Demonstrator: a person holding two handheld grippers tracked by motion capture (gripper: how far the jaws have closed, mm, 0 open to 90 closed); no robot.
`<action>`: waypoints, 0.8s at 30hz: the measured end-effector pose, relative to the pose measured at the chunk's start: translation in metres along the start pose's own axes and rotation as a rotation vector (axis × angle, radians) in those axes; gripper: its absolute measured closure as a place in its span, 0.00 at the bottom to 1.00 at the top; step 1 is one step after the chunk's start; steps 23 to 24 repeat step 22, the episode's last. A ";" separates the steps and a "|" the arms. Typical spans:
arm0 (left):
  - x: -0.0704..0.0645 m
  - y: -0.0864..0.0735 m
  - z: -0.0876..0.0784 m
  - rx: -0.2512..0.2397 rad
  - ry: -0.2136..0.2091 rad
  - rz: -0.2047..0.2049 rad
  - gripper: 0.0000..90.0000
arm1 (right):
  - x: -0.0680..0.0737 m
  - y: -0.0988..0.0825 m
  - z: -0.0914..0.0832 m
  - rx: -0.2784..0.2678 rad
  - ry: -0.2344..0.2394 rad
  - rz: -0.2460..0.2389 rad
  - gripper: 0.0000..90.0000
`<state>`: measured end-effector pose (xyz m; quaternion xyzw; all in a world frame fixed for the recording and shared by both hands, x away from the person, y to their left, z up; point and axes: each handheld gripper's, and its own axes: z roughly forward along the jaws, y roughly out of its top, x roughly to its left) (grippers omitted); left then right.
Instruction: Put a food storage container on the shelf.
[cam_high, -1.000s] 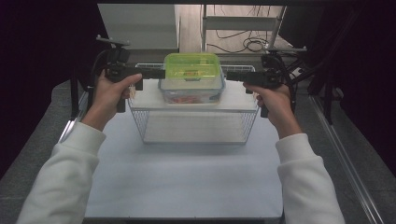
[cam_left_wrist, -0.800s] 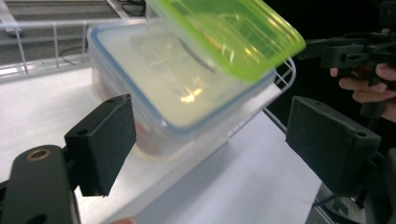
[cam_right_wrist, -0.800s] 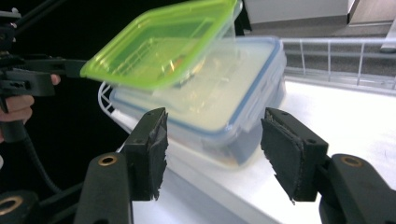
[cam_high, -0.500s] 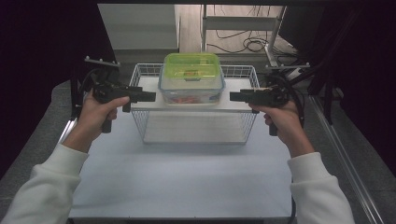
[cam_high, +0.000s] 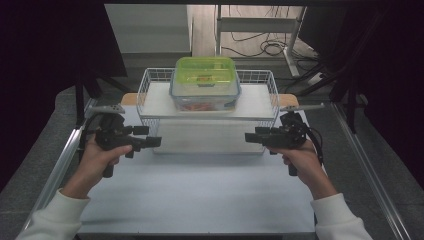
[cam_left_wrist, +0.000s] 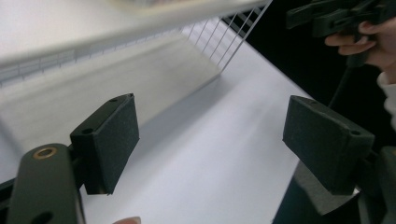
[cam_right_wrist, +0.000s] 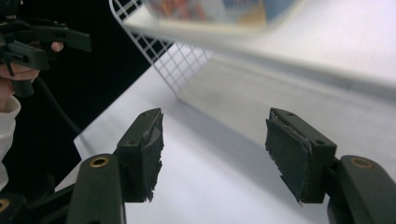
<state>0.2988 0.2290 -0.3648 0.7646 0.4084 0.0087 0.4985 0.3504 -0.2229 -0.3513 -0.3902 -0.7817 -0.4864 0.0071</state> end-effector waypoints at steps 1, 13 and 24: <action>0.001 -0.006 0.001 0.003 -0.003 -0.001 0.20 | -0.001 -0.006 0.002 0.001 0.002 0.001 0.41; 0.004 -0.061 0.023 0.057 0.007 -0.001 0.21 | -0.022 -0.070 0.026 0.065 -0.016 0.023 0.39; 0.009 -0.070 0.031 0.054 0.000 -0.014 0.21 | -0.025 -0.076 0.023 0.038 -0.050 0.001 0.32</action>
